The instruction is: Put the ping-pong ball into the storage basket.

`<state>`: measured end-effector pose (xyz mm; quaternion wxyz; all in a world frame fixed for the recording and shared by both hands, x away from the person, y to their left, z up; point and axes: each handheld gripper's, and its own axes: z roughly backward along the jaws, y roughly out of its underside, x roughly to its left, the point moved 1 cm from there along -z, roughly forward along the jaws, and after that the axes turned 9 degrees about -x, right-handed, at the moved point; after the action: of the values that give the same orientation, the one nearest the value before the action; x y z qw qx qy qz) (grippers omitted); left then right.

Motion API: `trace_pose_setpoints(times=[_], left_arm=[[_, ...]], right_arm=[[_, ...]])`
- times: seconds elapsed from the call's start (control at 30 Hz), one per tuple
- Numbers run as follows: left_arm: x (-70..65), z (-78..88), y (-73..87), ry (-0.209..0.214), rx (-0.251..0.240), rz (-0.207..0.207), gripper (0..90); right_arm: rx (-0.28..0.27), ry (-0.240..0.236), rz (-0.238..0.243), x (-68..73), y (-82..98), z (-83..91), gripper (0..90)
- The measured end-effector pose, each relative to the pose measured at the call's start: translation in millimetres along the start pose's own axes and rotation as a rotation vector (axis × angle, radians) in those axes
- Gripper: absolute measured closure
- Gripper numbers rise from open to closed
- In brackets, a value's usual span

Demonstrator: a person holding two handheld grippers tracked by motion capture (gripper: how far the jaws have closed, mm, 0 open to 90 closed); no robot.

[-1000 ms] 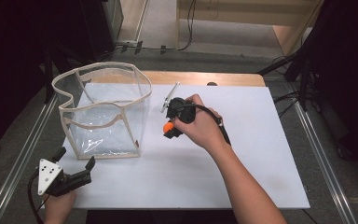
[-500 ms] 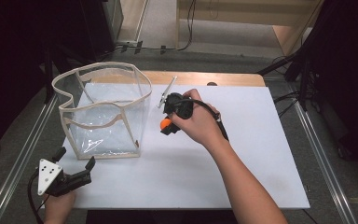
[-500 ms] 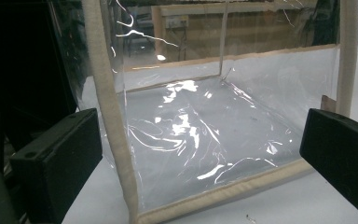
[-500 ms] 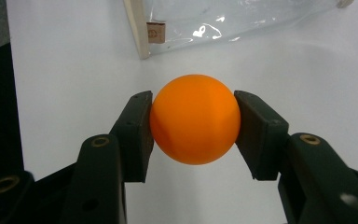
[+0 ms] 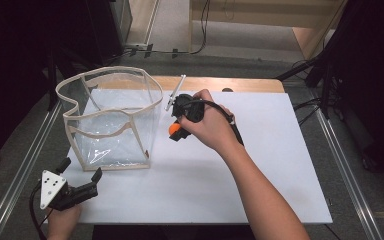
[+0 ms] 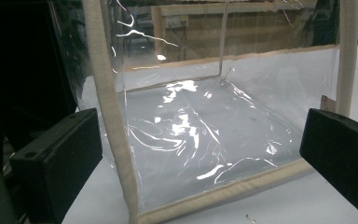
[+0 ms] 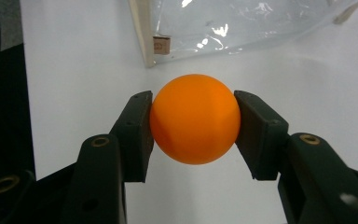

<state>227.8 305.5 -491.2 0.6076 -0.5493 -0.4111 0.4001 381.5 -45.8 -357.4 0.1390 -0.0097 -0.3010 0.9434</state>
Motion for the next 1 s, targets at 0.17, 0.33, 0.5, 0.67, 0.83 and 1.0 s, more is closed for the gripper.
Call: trace_pose_setpoints(times=[0.17,0.33,0.5,0.67,0.83,1.0], left_arm=[[0.0,-0.1,0.0,0.000,-0.001,0.001,0.0],[0.2,0.1,0.0,0.001,0.000,0.001,0.0],[0.5,0.2,-0.1,0.002,0.000,0.002,0.0],[0.2,0.2,0.0,0.002,-0.001,0.001,0.0],[0.2,0.0,0.0,0.001,-0.002,0.002,0.0],[0.1,-0.2,0.0,0.001,-0.003,0.005,0.0]], right_arm=[[-0.001,-0.010,0.005,-0.9,-4.6,1.9,48.4],[0.005,-0.015,0.009,-2.3,-8.6,4.8,48.4],[0.005,-0.017,-0.001,-5.5,-12.7,7.6,48.4],[0.001,-0.019,0.001,-7.8,-17.4,10.7,48.4],[0.000,-0.020,-0.003,-10.0,-19.1,12.5,48.4],[-0.003,-0.023,-0.001,-12.8,-22.1,15.0,48.4]])
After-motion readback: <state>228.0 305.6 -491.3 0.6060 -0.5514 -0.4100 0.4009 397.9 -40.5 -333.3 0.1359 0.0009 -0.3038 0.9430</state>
